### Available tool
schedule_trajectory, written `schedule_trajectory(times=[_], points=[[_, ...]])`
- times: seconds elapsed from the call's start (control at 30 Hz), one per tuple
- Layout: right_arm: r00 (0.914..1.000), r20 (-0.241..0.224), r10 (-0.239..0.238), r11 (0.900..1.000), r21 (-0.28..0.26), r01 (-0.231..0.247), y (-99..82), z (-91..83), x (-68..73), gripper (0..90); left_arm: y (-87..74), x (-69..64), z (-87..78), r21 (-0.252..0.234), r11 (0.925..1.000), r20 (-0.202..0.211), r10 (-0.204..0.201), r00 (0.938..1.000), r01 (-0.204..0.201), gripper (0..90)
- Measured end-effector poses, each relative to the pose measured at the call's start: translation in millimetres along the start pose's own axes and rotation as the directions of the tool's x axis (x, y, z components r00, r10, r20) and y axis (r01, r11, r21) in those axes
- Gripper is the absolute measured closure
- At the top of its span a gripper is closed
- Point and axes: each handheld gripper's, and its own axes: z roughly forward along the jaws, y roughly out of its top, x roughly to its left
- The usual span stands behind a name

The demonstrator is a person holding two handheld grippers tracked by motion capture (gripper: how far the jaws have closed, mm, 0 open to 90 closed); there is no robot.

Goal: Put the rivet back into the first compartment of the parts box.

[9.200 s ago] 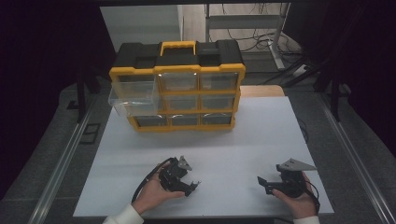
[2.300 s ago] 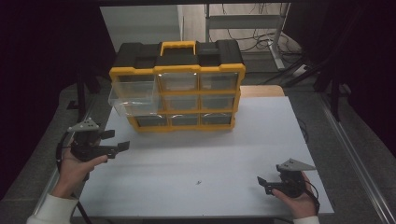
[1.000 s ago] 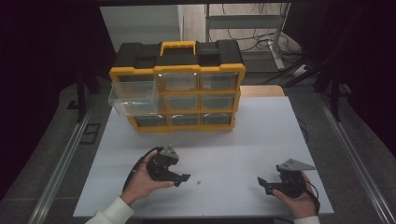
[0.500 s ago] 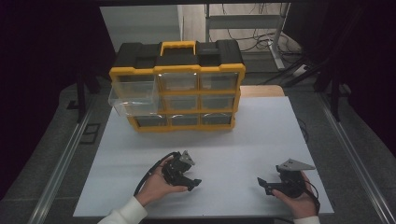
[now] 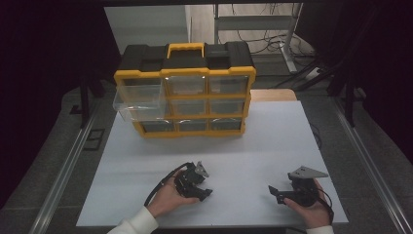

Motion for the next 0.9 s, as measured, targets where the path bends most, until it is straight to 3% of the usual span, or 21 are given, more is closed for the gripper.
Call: schedule_trajectory(times=[0.17, 0.37, 0.5, 0.9], points=[[1.0, -0.002, 0.001, 1.0, 0.002, -0.001, 0.0, 0.3, 0.1, 10.6, -0.2, -2.2, 1.2, 0.0, 0.9995, 0.017, 0.032, 0.9993, -0.032, 66.5], [1.0, -0.003, 0.0, 1.0, 0.006, 0.0, -0.1, 0.6, 0.3, 10.6, -0.8, -1.1, 1.2, -0.003, 0.9993, 0.006, 0.037, 0.9993, -0.037, 74.1], [1.0, -0.003, 0.0, 1.0, 0.007, 0.0, -0.1, 0.7, 0.4, 10.7, -0.8, -0.7, 1.4, -0.005, 0.9989, 0.022, 0.047, 0.9987, -0.047, 81.5], [1.0, 0.002, 0.0, 1.0, 0.005, 0.0, -0.3, 0.3, -0.2, 10.7, -2.5, 6.3, -3.8, -0.019, 0.9996, 0.062, 0.022, 0.9978, -0.021, 82.8]])
